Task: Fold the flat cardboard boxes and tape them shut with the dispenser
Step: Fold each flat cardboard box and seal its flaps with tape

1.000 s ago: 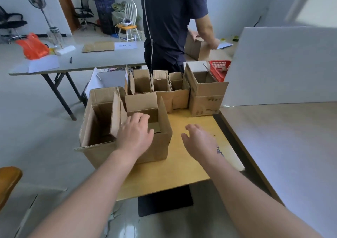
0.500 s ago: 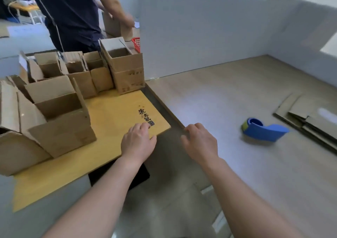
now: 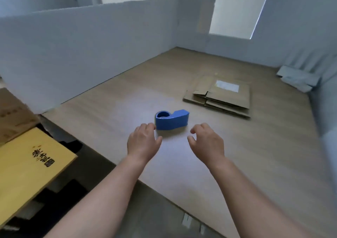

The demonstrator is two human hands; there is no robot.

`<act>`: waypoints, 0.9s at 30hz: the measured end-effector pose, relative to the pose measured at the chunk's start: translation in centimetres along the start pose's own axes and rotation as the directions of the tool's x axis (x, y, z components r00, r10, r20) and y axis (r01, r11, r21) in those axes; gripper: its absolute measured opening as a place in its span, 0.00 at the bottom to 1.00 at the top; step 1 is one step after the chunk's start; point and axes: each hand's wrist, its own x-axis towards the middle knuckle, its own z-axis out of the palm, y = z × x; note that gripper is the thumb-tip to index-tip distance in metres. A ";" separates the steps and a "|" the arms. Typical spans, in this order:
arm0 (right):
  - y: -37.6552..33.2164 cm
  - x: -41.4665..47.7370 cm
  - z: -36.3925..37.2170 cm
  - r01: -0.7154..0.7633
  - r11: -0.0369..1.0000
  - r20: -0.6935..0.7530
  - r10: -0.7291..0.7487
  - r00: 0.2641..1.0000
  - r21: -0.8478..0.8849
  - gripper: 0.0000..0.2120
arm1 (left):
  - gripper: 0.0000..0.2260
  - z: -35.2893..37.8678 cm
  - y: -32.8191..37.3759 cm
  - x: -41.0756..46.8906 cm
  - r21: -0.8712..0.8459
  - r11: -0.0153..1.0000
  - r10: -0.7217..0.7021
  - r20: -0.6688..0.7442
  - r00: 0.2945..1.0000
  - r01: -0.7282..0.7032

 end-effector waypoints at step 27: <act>23.8 20.4 1.8 -0.540 0.840 0.085 0.542 0.836 -0.054 0.34 | 0.33 13.6 17.4 29.0 0.014 0.966 0.248 0.221 0.943 -0.258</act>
